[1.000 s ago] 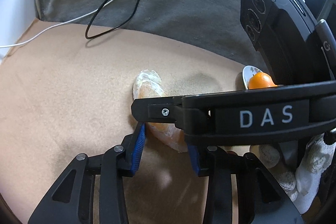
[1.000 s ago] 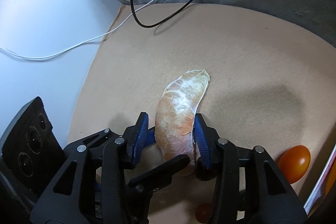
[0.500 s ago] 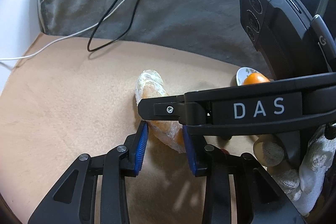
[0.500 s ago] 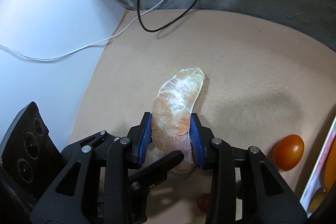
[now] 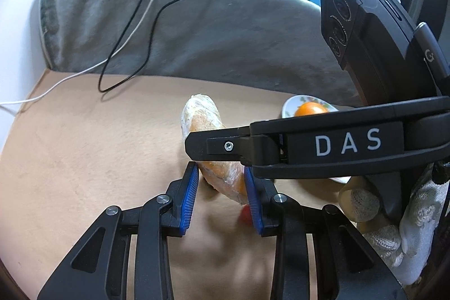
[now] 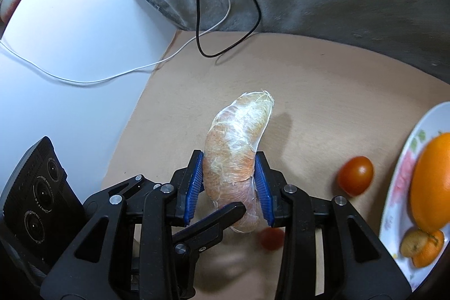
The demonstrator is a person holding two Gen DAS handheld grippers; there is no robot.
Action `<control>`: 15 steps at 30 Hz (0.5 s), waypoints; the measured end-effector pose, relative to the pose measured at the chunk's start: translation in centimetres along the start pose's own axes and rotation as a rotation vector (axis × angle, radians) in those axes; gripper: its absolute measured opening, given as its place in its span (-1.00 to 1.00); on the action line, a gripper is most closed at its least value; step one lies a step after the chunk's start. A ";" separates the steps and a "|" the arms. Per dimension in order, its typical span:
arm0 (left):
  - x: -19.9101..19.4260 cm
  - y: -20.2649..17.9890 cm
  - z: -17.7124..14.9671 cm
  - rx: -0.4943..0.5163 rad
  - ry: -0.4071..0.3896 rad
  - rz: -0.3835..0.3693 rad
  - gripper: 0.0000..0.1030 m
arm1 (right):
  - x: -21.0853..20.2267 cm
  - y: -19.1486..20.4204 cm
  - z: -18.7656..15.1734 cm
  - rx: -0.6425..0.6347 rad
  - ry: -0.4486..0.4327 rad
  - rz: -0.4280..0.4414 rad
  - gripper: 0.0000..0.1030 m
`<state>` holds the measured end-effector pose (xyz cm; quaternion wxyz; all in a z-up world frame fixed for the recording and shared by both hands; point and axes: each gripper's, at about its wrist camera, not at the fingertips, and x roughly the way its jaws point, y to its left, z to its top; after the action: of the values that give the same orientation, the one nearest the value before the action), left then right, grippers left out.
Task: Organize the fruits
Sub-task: 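Carry the pomelo segment in the left tool over the white plate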
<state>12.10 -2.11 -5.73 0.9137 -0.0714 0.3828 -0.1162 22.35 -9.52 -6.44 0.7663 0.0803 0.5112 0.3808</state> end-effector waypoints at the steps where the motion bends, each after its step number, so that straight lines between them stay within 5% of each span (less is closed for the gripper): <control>1: -0.2 -0.5 0.0 0.007 -0.004 -0.004 -0.38 | -0.4 -0.1 -0.1 0.001 -0.007 -0.001 -0.25; 15: 0.7 -5.8 0.7 0.080 -0.014 -0.065 -0.38 | -6.5 -3.2 -2.3 0.039 -0.082 -0.030 -0.25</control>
<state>12.14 -7.86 -4.44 0.9143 -0.0480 0.3688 -0.1605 20.74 -16.67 -4.45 0.7905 0.1033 0.4877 0.3557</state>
